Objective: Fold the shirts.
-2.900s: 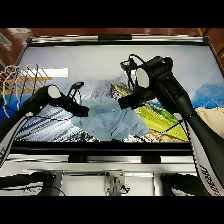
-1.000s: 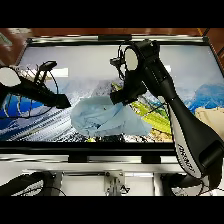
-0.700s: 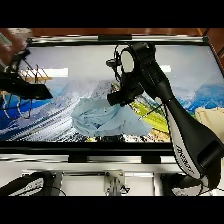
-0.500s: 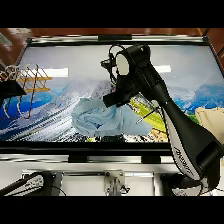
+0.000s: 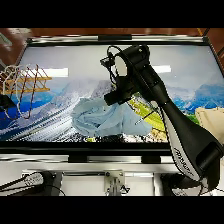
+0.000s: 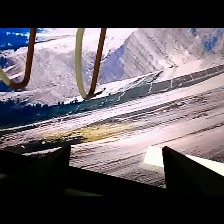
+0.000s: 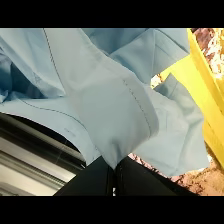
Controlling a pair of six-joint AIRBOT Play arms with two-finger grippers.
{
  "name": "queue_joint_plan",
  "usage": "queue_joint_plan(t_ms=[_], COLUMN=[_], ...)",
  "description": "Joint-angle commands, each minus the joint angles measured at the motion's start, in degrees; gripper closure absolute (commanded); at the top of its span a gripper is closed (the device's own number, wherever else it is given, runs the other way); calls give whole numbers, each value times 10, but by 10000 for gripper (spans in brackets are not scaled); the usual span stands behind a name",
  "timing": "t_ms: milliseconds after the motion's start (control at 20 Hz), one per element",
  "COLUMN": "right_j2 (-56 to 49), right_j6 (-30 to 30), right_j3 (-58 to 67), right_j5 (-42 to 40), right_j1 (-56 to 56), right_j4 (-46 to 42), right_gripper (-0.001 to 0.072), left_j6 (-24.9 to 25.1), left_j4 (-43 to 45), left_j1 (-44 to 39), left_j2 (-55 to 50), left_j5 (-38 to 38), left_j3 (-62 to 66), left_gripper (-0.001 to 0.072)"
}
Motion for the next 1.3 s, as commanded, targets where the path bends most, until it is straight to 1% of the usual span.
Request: queue_joint_plan(t_ms=[0,150,250,350,500,550,600,650,900,950,1100,1150,1200,1250], right_j2=[0,-1,-1,-1,-1,-1,-1,-1,-1,-1,-1,-1,-1,-1], right_j6=[-2,-1,-1,6,6,7,10,12,12,14,14,14,15,16], right_j3=[0,0,0,0,0,0,0,0,0,0,0,0,0,0], right_j5=[-4,-6,-7,-7,-9,-9,-9,-9,-9,-9,-9,-9,-9,-9], right_j1=[0,0,0,0,0,0,0,0,0,0,0,0,0,0], right_j4=[-26,-26,-26,-26,-26,-26,-26,-26,-26,-26,-26,-26,-26,-26], right_gripper=[632,632,633,633,633,633,633,632,633,632,632,632,633,633], left_j6=[21,36,36,47,59,59,59,60,89,89,98,100,99,100], left_j4=[28,26,26,26,7,-1,-7,-9,-10,-10,-11,-11,-11,-15], left_j1=[10,6,7,6,6,6,6,5,5,5,5,5,5,5], left_j2=[-37,-68,-83,-95,-126,-137,-147,-157,-192,-195,-200,-203,-205,-207], left_j5=[36,40,53,68,73,73,76,80,94,100,109,109,109,108], left_j3=[-27,-28,-28,-28,-29,-29,-29,-29,-28,-28,-29,-29,-28,-29], left_gripper=[29,30,30,30,33,41,86,111,116,165,181,245,261,327])
